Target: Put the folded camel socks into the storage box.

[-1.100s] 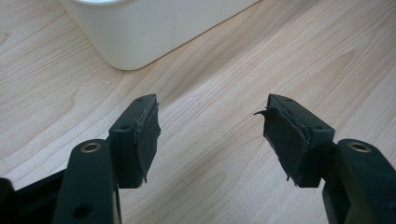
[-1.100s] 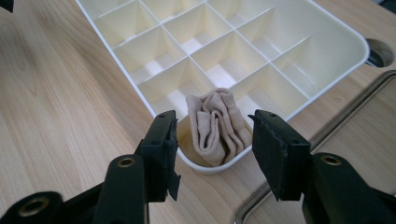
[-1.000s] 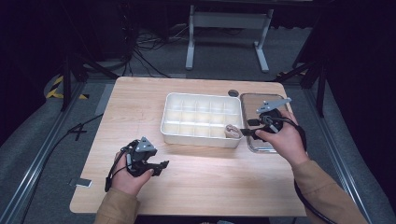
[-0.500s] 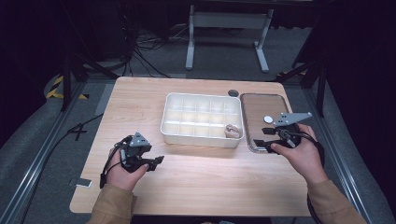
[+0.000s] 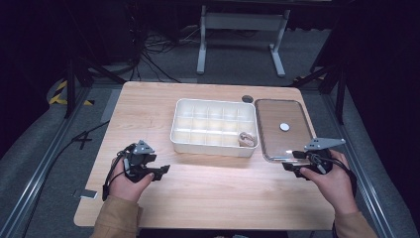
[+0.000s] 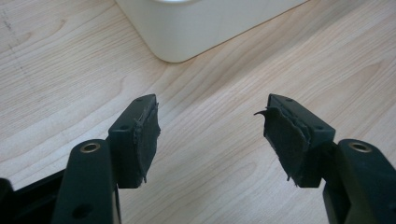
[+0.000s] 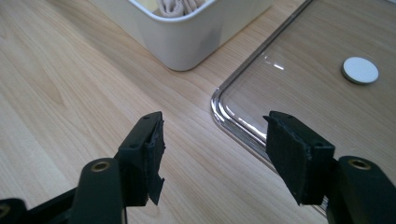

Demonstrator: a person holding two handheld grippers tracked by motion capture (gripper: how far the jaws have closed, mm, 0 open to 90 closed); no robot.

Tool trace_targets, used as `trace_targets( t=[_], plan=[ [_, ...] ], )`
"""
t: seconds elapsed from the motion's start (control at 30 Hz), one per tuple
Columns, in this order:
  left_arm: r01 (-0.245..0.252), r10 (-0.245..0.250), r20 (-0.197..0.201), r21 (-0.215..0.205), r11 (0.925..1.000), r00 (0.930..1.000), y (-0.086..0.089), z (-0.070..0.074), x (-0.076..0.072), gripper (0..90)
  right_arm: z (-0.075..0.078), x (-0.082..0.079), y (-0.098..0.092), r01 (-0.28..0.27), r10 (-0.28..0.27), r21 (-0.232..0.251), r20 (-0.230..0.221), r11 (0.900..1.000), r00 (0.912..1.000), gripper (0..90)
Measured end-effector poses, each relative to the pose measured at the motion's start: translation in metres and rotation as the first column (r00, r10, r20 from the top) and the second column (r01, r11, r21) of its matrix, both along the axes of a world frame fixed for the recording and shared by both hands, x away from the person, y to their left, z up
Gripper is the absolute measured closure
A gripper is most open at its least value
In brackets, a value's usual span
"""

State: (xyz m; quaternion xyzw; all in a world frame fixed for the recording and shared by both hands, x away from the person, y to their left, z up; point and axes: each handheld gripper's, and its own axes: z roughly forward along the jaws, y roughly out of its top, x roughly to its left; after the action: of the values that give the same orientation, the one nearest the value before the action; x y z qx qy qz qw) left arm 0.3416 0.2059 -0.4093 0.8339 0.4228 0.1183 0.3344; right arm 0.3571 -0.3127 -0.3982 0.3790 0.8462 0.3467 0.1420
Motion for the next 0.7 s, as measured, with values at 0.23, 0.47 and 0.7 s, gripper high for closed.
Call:
trace_targets(
  t=[0.23, 0.47, 0.7],
  plan=[
    [-0.012, 0.013, -0.025, 0.022, 0.9997, 0.9996, 0.002, -0.004, 0.001, 36.4, -0.014, 0.002, -0.001, 0.005, -0.006, -0.020, -0.019, 1.000, 0.9998, 35.2],
    [-0.017, 0.019, -0.054, 0.040, 0.9991, 0.9984, 0.009, -0.014, 0.005, 35.9, -0.039, 0.002, 0.005, -0.041, 0.038, -0.061, -0.063, 0.997, 0.9973, 34.7],
    [0.007, -0.003, -0.074, 0.052, 0.9986, 0.9972, 0.010, -0.019, 0.007, 35.4, -0.056, 0.000, 0.010, -0.089, 0.087, -0.036, -0.036, 0.995, 0.9955, 34.1]
  ],
)
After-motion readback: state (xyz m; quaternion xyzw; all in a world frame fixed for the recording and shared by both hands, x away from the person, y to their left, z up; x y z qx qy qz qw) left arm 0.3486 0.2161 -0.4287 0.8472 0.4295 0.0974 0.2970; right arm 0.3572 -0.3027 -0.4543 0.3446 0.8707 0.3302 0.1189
